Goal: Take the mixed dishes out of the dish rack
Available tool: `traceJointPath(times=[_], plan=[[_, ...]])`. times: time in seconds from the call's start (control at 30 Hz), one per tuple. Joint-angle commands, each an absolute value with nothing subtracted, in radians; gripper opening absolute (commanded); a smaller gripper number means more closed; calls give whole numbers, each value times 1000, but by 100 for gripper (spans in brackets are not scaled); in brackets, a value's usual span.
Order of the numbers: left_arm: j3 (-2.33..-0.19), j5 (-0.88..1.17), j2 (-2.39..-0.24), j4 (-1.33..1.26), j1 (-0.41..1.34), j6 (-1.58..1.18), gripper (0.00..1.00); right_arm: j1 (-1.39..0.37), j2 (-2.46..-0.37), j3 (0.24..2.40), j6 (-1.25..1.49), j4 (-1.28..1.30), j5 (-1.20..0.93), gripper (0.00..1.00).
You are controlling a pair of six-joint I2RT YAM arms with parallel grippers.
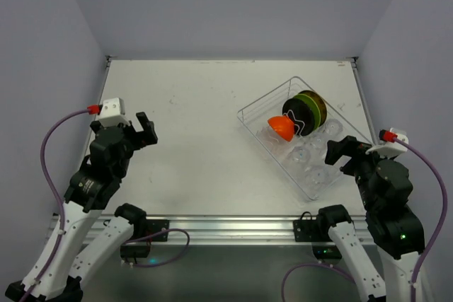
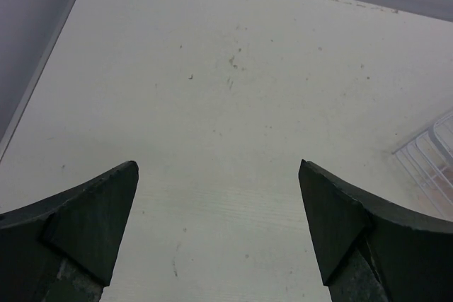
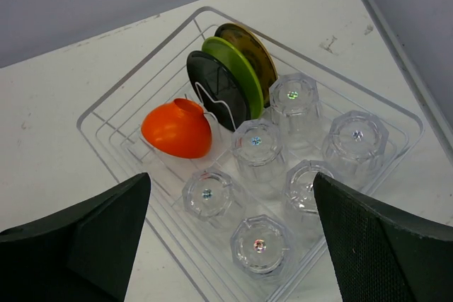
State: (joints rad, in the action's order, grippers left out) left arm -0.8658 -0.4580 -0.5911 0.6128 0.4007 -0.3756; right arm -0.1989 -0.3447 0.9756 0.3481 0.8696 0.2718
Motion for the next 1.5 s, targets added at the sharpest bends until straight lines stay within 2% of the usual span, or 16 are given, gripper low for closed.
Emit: traceJointPath(times=[0.0, 0.27, 0.47, 0.6, 0.67, 0.83, 0.97, 1.1, 1.27, 1.47], plan=[[-936, -388, -600, 600, 407, -387, 100, -201, -356, 983, 362, 865, 285, 99], [-973, -199, -578, 551, 407, -482, 100, -199, -318, 950, 403, 822, 284, 99], [-991, -51, -705, 448, 407, -543, 100, -201, -285, 953, 440, 790, 181, 99], [-1006, 269, -866, 238, 408, -714, 100, -201, -301, 960, 454, 788, 170, 99], [-994, 322, -916, 50, 471, -829, 100, -201, -299, 957, 457, 793, 170, 99], [-1152, 63, -1146, 18, 771, -847, 100, -199, -269, 925, 509, 795, 179, 99], [-1210, -3, -1281, -23, 825, -1001, 100, -199, -244, 907, 532, 784, 178, 99], [-1261, -170, -1426, -49, 917, -1086, 100, -201, -238, 920, 534, 790, 201, 99], [-1315, -227, -1595, -20, 954, -1256, 100, -199, -204, 992, 500, 856, 274, 99], [-1439, -244, -1759, -2, 985, -1262, 100, -199, -172, 1029, 456, 861, 272, 99]])
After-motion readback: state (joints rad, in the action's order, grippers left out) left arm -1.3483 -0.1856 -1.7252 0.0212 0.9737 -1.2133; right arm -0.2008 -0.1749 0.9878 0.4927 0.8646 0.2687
